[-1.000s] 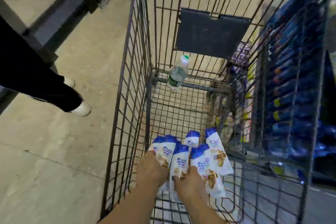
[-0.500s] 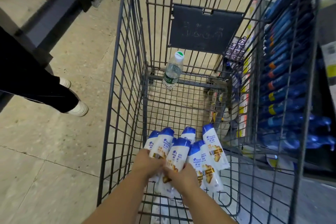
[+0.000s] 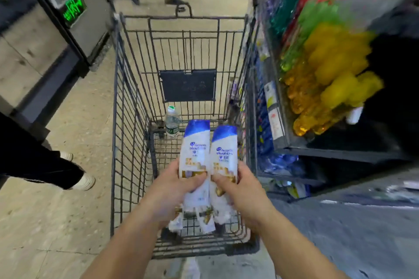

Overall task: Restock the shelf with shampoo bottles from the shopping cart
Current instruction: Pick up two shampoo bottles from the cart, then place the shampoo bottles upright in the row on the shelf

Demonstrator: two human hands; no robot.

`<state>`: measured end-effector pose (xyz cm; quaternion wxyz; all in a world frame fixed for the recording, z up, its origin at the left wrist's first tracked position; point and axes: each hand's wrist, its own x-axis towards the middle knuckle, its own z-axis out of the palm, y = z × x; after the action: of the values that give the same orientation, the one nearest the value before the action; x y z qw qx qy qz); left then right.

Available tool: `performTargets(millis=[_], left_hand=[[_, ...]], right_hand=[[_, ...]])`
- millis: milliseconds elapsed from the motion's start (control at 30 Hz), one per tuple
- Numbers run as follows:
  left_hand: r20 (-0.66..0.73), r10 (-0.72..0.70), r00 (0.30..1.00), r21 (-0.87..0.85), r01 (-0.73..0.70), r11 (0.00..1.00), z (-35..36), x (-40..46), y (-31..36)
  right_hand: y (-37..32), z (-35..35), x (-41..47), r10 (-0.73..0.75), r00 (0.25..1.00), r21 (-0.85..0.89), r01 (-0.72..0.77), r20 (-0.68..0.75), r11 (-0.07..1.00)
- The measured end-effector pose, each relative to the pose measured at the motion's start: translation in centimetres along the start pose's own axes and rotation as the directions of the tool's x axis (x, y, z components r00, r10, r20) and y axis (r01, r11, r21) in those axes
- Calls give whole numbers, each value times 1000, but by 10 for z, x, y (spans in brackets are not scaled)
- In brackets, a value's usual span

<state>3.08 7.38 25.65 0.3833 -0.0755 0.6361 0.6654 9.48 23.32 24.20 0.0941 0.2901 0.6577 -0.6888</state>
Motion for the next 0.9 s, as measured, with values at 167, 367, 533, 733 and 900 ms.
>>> performTargets(millis=[167,367,533,733,900], left_hand=[[141,198,970,48,-206,977,115,-61,31],[345,338,876,14,-364,931,302,-124,29],[549,375,747,-56,-414,908,467,-173,17],[745,293,600,-68,-368,927,618,-201,4],[798,255,546,-67,-340,938,722,-186,-4]], right_hand=[[-32,-96,-90,-172,985,110,173,-20,979],[-43,-264,-217,-337,925,118,360,-176,926],[-37,-405,-317,-421,826,23,462,-374,887],[-21,-530,-392,-437,697,-9,526,-568,851],[-10,-620,-403,-407,617,2,551,-673,834]])
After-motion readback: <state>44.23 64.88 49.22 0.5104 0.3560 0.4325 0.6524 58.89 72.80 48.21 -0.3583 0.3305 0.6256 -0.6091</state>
